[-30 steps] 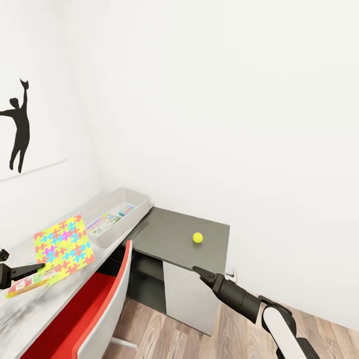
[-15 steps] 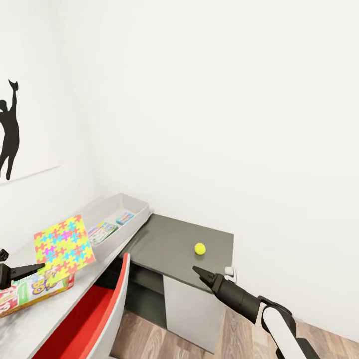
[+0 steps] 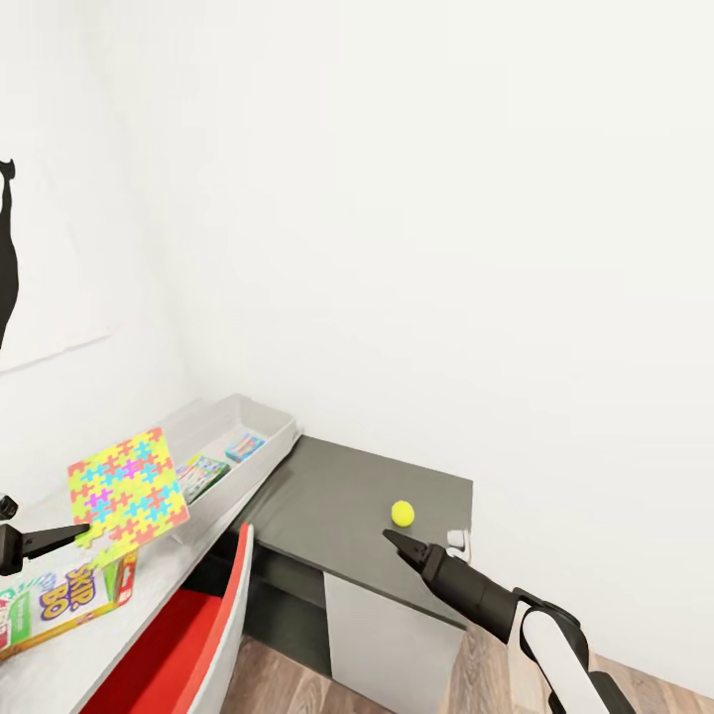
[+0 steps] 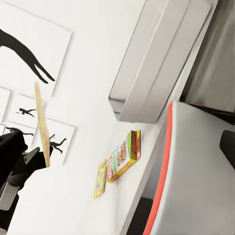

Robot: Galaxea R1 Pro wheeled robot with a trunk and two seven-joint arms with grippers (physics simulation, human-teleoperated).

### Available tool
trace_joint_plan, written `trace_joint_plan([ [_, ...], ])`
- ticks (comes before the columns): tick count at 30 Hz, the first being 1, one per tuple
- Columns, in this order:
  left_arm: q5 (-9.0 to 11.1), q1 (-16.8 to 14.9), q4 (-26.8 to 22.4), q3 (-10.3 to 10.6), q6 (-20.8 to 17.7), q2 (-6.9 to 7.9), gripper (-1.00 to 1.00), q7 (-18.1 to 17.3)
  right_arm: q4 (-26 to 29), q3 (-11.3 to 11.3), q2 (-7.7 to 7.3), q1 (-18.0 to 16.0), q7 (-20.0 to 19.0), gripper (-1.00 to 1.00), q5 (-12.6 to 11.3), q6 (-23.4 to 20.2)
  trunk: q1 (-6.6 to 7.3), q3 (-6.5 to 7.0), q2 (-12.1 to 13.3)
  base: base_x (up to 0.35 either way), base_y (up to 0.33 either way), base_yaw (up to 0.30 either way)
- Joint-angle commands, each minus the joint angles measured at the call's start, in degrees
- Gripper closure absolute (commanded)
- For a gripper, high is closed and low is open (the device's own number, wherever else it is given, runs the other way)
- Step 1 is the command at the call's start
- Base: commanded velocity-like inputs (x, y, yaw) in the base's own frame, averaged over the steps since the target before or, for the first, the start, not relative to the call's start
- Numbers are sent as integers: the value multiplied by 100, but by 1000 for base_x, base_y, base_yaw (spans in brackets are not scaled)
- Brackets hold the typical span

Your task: Put all the toys in the child's room - the three board games (two on the bed and one on the table), the two jigsaw puzzles on the table, and the tennis ball on the table - inside the toy box on the table in the child's room.

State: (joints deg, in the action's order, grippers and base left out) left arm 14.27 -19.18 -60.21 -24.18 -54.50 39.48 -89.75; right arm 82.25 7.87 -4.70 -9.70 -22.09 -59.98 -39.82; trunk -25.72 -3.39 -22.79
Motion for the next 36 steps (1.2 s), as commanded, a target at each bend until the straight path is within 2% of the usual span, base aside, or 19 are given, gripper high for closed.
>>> trace_joint_plan([
  [1,-3,-4,0,1,-61,0,100,-25,1,0,-4,-5,-7,-100,-13,-20,-6,-13,-13,271,0,0],
  [10,-3,-6,0,1,-56,0,100,-25,2,-3,-5,-5,-6,-100,-14,-25,-6,12,-13,252,0,-83],
  [22,-3,-5,0,1,-52,-1,100,-25,1,-1,-2,-5,-5,-100,-14,-26,-6,87,-13,56,74,-189],
  [36,-3,-6,0,1,-52,-1,100,-25,1,4,4,-5,-5,-100,-14,-26,-6,96,-13,42,101,-22],
])
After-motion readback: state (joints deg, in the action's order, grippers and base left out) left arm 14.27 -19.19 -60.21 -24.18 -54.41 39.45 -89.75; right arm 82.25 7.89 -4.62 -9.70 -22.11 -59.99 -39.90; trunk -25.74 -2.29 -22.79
